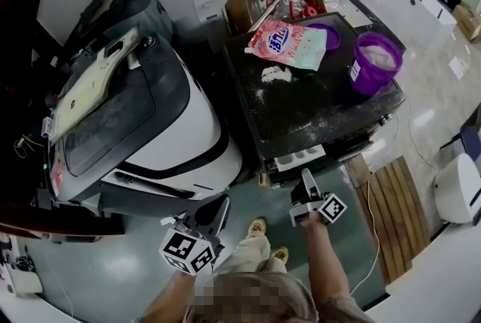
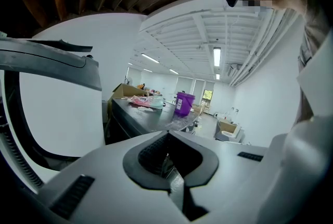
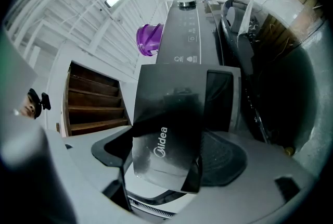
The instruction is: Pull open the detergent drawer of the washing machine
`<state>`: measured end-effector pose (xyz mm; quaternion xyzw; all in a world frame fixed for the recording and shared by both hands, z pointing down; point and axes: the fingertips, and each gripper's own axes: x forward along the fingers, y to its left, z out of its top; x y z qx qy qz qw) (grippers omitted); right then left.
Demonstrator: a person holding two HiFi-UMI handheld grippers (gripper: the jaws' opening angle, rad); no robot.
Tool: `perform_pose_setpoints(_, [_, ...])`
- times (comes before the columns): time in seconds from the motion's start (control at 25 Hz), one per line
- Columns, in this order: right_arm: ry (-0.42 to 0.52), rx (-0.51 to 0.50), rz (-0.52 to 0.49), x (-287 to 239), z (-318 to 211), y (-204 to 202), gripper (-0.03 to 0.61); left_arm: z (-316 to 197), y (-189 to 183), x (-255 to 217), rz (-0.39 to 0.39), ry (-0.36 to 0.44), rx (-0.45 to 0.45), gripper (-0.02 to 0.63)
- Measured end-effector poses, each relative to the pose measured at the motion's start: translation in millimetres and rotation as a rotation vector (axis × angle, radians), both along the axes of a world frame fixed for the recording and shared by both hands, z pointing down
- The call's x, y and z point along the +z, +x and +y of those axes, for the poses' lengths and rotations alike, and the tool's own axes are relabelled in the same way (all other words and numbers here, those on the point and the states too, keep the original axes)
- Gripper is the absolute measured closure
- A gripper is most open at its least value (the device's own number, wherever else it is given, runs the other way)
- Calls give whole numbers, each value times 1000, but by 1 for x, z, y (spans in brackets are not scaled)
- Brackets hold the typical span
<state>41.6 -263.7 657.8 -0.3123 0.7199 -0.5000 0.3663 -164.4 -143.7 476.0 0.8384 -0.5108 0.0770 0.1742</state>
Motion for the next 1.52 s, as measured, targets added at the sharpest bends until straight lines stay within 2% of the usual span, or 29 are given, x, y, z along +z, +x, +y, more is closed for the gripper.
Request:
perform_pose_setpoints(0.84, [-65, 16, 19, 4, 60, 29, 185, 16, 35, -1, 36, 6, 91, 592])
perform_pose_setpoints(0.88, [-70, 25, 33, 5, 63, 31, 219, 17, 36, -2, 37, 6, 91, 592])
perform_pose_setpoints(0.92, [-75, 35, 53, 8, 66, 34, 315, 18, 37, -2, 38, 6, 92, 592])
perform_pose_setpoints(0.96, [-80, 42, 70, 12, 70, 36, 360, 18, 37, -2, 39, 5, 92, 592])
perform_pose_setpoints(1.04, [-70, 35, 76, 14, 76, 37, 365, 20, 39, -2, 39, 5, 92, 592])
perform_pose_setpoints(1.12, [-40, 14, 65, 7, 81, 35, 405, 22, 40, -2, 39, 4, 93, 592])
perform_pose_setpoints(1.28, [-28, -5, 60, 4, 85, 34, 399, 26, 43, 1, 41, -3, 96, 592])
perform_pose_setpoints(1.52, [-68, 5, 9, 21, 87, 35, 263, 31, 45, 1, 36, -10, 99, 592])
